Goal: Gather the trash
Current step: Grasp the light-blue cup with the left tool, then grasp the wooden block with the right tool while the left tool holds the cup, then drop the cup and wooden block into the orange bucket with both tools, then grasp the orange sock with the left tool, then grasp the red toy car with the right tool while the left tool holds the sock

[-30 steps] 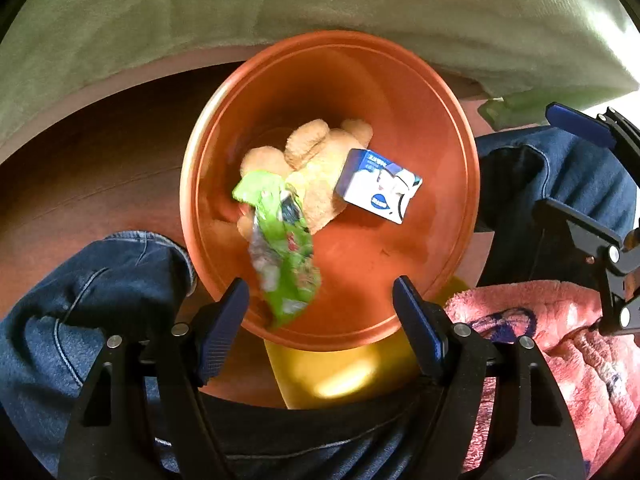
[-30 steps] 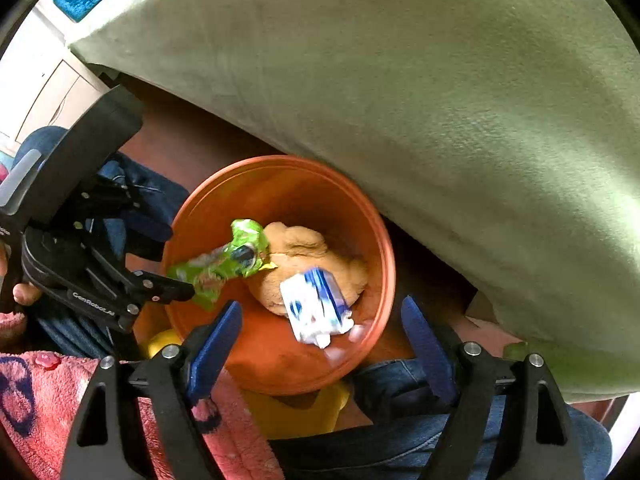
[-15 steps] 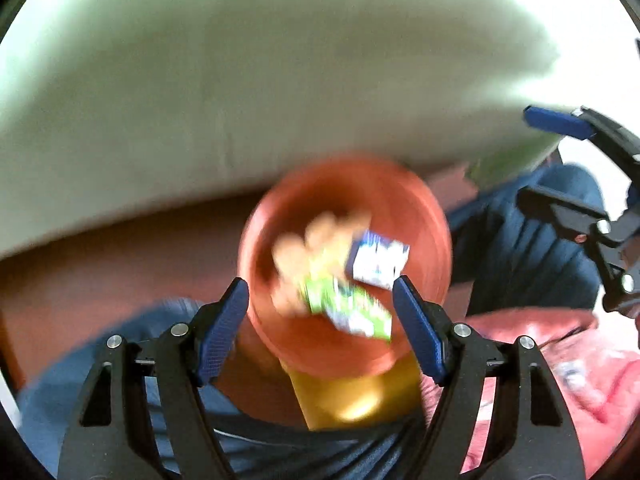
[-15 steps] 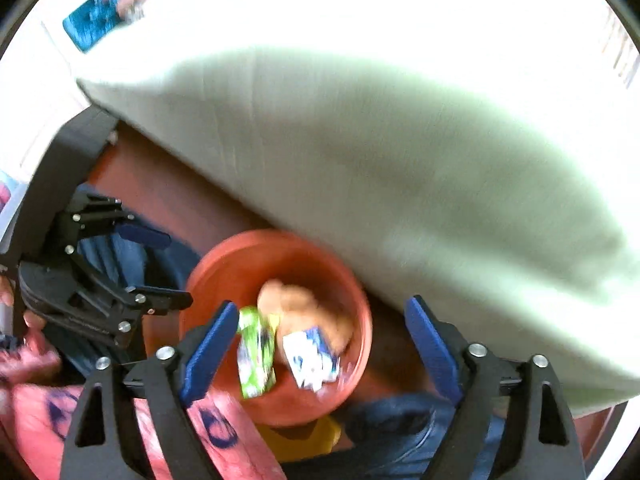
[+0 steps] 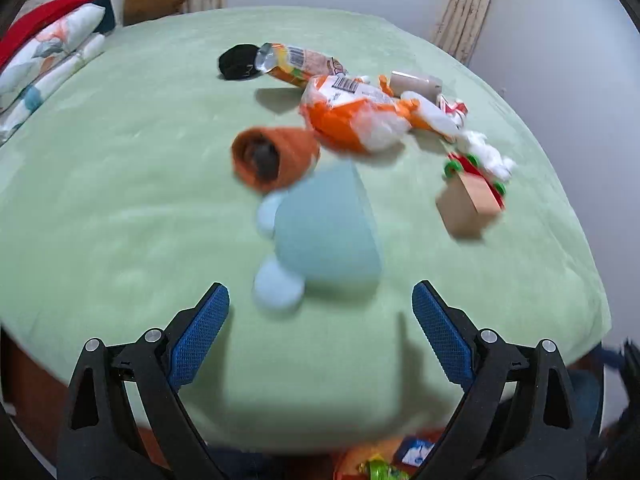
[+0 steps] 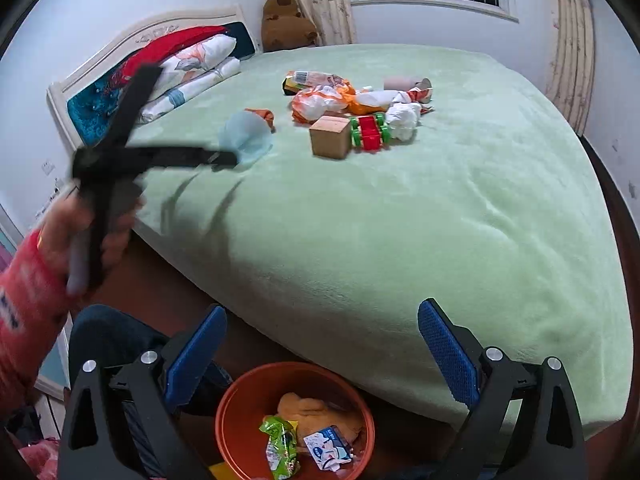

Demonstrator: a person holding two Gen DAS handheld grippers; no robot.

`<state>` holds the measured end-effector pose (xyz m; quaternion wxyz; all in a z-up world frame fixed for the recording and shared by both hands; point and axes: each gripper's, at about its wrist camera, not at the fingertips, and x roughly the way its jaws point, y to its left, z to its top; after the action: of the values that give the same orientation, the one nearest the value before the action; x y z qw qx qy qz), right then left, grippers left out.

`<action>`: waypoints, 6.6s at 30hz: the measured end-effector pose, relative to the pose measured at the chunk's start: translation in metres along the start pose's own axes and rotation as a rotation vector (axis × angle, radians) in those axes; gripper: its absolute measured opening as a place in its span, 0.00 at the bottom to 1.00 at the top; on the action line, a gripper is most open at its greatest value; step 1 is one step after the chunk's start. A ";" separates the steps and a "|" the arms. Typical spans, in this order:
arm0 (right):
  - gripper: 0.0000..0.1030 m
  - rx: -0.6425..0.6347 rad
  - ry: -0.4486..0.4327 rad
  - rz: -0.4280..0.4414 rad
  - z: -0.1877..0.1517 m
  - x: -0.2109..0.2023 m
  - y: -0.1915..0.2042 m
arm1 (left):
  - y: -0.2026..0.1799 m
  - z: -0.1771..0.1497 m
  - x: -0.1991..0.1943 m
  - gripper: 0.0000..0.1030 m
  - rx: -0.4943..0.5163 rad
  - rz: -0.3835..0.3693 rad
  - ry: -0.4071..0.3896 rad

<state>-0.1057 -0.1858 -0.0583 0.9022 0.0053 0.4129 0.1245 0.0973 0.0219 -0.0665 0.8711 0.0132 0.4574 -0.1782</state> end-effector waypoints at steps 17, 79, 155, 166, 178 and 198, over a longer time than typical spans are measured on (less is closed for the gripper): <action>0.92 -0.011 0.006 -0.019 0.008 0.017 0.005 | 0.024 0.028 0.021 0.24 -0.139 -0.020 0.043; 0.39 -0.079 0.430 -0.032 -0.094 0.083 0.018 | -0.088 -0.228 0.067 0.24 0.195 -0.185 0.592; 0.93 0.051 -0.005 -0.110 -0.012 -0.015 -0.011 | 0.030 0.075 0.068 0.62 -0.100 0.153 0.044; 0.93 0.048 -0.069 -0.114 0.019 -0.014 -0.016 | -0.001 0.059 0.019 0.31 -0.004 0.199 -0.034; 0.93 0.086 -0.071 -0.183 0.122 0.064 -0.037 | -0.024 0.000 -0.044 0.31 0.051 0.159 -0.120; 0.58 0.409 0.179 -0.322 0.193 0.177 -0.066 | -0.041 -0.018 -0.055 0.31 0.043 0.125 -0.113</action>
<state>0.1640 -0.1908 -0.0702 0.8506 0.1105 0.5029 -0.1064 0.0411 0.0033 -0.0272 0.9044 0.0505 0.4020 -0.1340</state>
